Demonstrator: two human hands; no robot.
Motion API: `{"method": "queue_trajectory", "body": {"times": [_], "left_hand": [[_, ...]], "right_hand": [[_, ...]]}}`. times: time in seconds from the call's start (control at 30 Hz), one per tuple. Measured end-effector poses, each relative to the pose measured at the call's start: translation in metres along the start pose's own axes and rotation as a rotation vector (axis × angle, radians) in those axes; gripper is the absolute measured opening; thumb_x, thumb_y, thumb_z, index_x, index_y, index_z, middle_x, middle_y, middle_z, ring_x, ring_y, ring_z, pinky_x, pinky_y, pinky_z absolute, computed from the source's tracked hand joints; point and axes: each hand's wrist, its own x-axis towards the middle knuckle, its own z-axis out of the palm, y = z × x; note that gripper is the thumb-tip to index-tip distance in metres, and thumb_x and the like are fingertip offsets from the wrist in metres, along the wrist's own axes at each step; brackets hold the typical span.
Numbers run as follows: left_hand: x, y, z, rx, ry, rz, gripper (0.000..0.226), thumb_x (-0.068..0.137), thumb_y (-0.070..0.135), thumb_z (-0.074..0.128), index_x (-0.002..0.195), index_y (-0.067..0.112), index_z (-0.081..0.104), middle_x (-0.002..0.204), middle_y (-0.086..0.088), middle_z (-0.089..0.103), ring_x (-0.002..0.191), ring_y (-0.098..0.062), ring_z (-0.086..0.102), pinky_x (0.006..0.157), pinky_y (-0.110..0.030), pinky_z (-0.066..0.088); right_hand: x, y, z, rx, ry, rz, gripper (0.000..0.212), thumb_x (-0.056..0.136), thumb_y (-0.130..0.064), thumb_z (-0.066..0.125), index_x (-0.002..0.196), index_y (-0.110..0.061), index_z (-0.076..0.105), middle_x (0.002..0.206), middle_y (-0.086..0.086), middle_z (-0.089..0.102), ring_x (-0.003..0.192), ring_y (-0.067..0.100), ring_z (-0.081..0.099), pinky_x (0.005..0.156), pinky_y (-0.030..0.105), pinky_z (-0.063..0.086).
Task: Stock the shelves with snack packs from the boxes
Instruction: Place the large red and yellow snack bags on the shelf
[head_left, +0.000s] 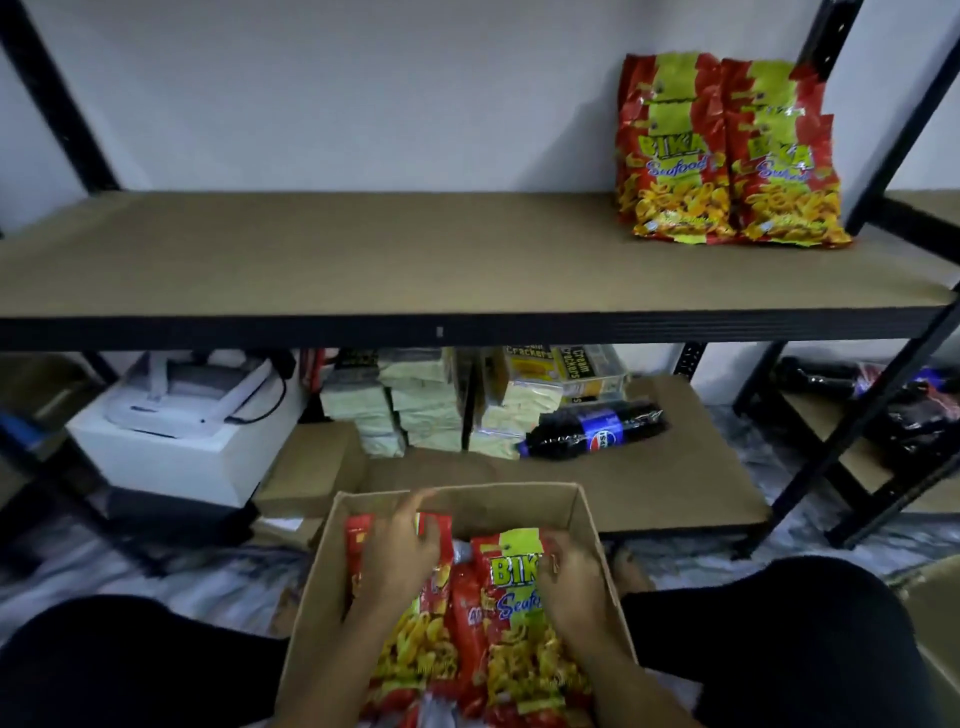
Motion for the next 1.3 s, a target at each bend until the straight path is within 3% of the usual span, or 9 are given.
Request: {"method": "queue_trajectory", "body": {"times": [0.17, 0.33, 0.43, 0.57, 0.87, 1.0, 1.13, 1.23, 1.3], "left_hand": [[-0.067, -0.073, 0.007, -0.159, -0.097, -0.675, 0.043, 0.083, 0.009, 0.063, 0.125, 0.016, 0.059, 0.106, -0.014, 0.070, 0.088, -0.031, 0.064, 0.077, -0.032, 0.051], [-0.082, -0.097, 0.017, -0.406, -0.183, -0.744, 0.078, 0.080, 0.008, 0.075, 0.145, 0.024, 0.036, 0.130, -0.006, 0.059, 0.109, -0.026, 0.057, 0.089, -0.031, 0.044], [-0.088, -0.120, 0.012, -0.418, -0.159, -0.769, 0.088, 0.071, 0.005, 0.082, 0.143, 0.027, 0.037, 0.129, -0.006, 0.060, 0.109, -0.027, 0.059, 0.085, -0.034, 0.049], [-0.088, -0.119, 0.012, -0.500, -0.080, -0.772, 0.078, 0.071, -0.008, 0.076, 0.133, 0.027, 0.045, 0.123, -0.007, 0.061, 0.083, -0.016, 0.061, 0.059, -0.025, 0.049], [-0.082, -0.114, 0.011, -0.587, -0.092, -0.654, 0.083, 0.073, -0.014, 0.072, 0.132, 0.040, 0.049, 0.154, -0.004, 0.033, 0.137, -0.031, 0.035, 0.102, -0.043, 0.042], [-0.074, -0.103, -0.005, -0.609, -0.056, -0.509, 0.084, 0.071, -0.014, 0.073, 0.114, 0.056, 0.055, 0.149, 0.000, 0.041, 0.120, -0.050, 0.049, 0.090, -0.057, 0.051], [-0.064, -0.085, -0.031, -0.593, -0.029, -0.353, 0.076, 0.075, -0.009, 0.074, 0.130, 0.039, 0.054, 0.146, 0.005, 0.044, 0.079, -0.011, 0.063, 0.066, -0.023, 0.056], [-0.046, -0.063, -0.051, -0.578, 0.033, -0.272, 0.075, 0.075, 0.000, 0.078, 0.130, 0.044, 0.052, 0.146, 0.012, 0.043, 0.124, -0.011, 0.050, 0.103, -0.034, 0.043], [-0.031, -0.043, -0.065, -0.581, 0.051, -0.218, 0.075, 0.076, 0.001, 0.076, 0.134, 0.039, 0.049, 0.148, 0.011, 0.040, 0.135, -0.010, 0.035, 0.105, -0.028, 0.032]], "right_hand": [[-0.035, 0.053, 0.052, -0.015, -0.286, 0.364, 0.075, 0.075, -0.014, 0.060, 0.145, -0.029, 0.038, 0.119, 0.011, 0.064, 0.097, 0.030, 0.065, 0.082, 0.033, 0.054], [-0.047, 0.055, 0.070, 0.090, -0.379, 0.476, 0.116, 0.069, -0.013, 0.083, 0.155, -0.023, 0.006, 0.136, 0.013, 0.055, 0.116, 0.033, 0.058, 0.096, 0.038, 0.049], [-0.053, 0.041, 0.077, 0.186, -0.353, 0.466, 0.100, 0.072, -0.005, 0.076, 0.152, -0.022, 0.019, 0.124, 0.010, 0.064, 0.103, 0.029, 0.063, 0.089, 0.035, 0.051], [-0.053, 0.028, 0.079, 0.262, -0.348, 0.359, 0.095, 0.080, 0.004, 0.063, 0.153, -0.034, 0.015, 0.124, 0.006, 0.064, 0.090, 0.022, 0.064, 0.075, 0.033, 0.054], [-0.046, 0.014, 0.056, 0.249, -0.260, 0.206, 0.095, 0.079, 0.015, 0.046, 0.146, -0.049, 0.027, 0.111, -0.006, 0.068, 0.075, 0.016, 0.065, 0.065, 0.040, 0.058], [-0.029, -0.010, 0.025, 0.377, -0.128, 0.066, 0.099, 0.079, 0.017, 0.046, 0.143, -0.057, 0.027, 0.121, -0.009, 0.064, 0.065, 0.022, 0.063, 0.050, 0.037, 0.051], [-0.021, -0.032, -0.008, 0.587, -0.076, 0.019, 0.096, 0.085, 0.019, 0.047, 0.143, -0.056, 0.028, 0.147, -0.017, 0.040, 0.065, 0.008, 0.062, 0.054, 0.035, 0.052], [-0.014, -0.050, -0.032, 0.637, -0.011, -0.035, 0.091, 0.084, 0.023, 0.046, 0.150, -0.038, 0.030, 0.155, -0.010, 0.033, 0.082, -0.008, 0.063, 0.060, 0.027, 0.055], [-0.008, -0.060, -0.049, 0.656, 0.012, -0.033, 0.090, 0.084, 0.022, 0.046, 0.150, -0.039, 0.030, 0.154, -0.008, 0.035, 0.075, -0.006, 0.063, 0.063, 0.039, 0.057]]}}
